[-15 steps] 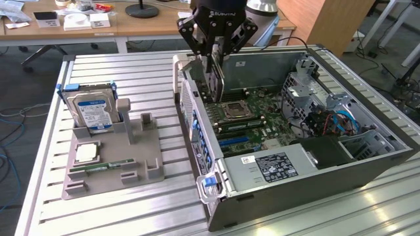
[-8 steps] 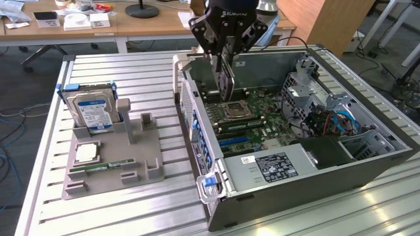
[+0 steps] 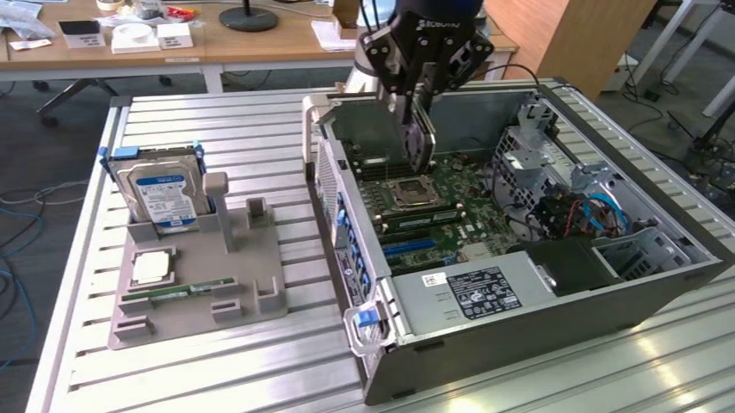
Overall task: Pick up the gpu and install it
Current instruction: 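Pick up the gpu and move the gpu toward the slot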
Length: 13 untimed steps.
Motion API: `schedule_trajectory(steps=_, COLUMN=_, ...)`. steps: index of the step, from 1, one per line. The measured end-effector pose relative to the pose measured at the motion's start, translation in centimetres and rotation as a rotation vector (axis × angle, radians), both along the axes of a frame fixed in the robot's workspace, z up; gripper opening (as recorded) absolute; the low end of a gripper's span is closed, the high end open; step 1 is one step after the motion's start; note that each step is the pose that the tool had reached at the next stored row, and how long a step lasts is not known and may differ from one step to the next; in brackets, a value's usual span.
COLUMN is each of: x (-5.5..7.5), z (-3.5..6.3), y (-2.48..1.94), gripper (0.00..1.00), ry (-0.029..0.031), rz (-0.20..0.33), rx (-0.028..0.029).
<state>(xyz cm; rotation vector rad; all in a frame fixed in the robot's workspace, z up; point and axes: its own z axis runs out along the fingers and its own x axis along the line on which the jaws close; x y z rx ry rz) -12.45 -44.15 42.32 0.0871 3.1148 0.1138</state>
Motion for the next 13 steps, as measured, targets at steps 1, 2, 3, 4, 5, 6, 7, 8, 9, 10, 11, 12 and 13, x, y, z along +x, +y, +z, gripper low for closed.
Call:
schedule_trajectory(steps=1, x=0.4, z=0.0, y=0.0, gripper=0.27, ry=0.0, rz=0.0, rx=0.0001)
schedule_trajectory(steps=2, x=0.8, z=0.0, y=0.0, gripper=0.27, ry=0.0, rz=0.0, rx=0.0002)
schedule_trajectory(steps=3, x=1.1, z=0.0, y=0.0, gripper=0.27, ry=0.0, rz=0.0, rx=0.0003)
schedule_trajectory(steps=4, x=1.5, z=0.0, y=0.0, gripper=0.27, ry=0.0, rz=0.0, rx=0.0003)
schedule_trajectory(steps=5, x=1.9, z=0.0, y=0.0, gripper=0.27, ry=0.0, rz=0.0, rx=0.0002)
schedule_trajectory(steps=6, x=2.3, z=0.0, y=0.0, gripper=0.27, ry=0.0, rz=0.0, rx=0.0003)
schedule_trajectory(steps=7, x=2.7, z=0.0, y=0.0, gripper=0.27, ry=0.0, rz=0.0, rx=0.0002)
schedule_trajectory(steps=8, x=3.0, z=0.0, y=0.0, gripper=0.27, ry=0.0001, rz=0.0, rx=0.0002)
schedule_trajectory(steps=9, x=3.4, z=0.0, y=0.0, gripper=0.27, ry=0.0, rz=0.0, rx=0.0002)
schedule_trajectory(steps=10, x=3.8, z=0.0, y=0.0, gripper=0.27, ry=0.0, rz=0.0, rx=0.0003)
schedule_trajectory(steps=11, x=4.2, z=0.0, y=0.0, gripper=0.27, ry=0.0, rz=0.0, rx=0.0003)
schedule_trajectory(steps=12, x=4.5, z=0.0, y=0.0, gripper=0.27, ry=0.0001, rz=0.0, rx=0.0002)
schedule_trajectory(steps=13, x=4.9, z=0.0, y=0.0, gripper=0.27, ry=0.0, rz=0.0, rx=0.0003)
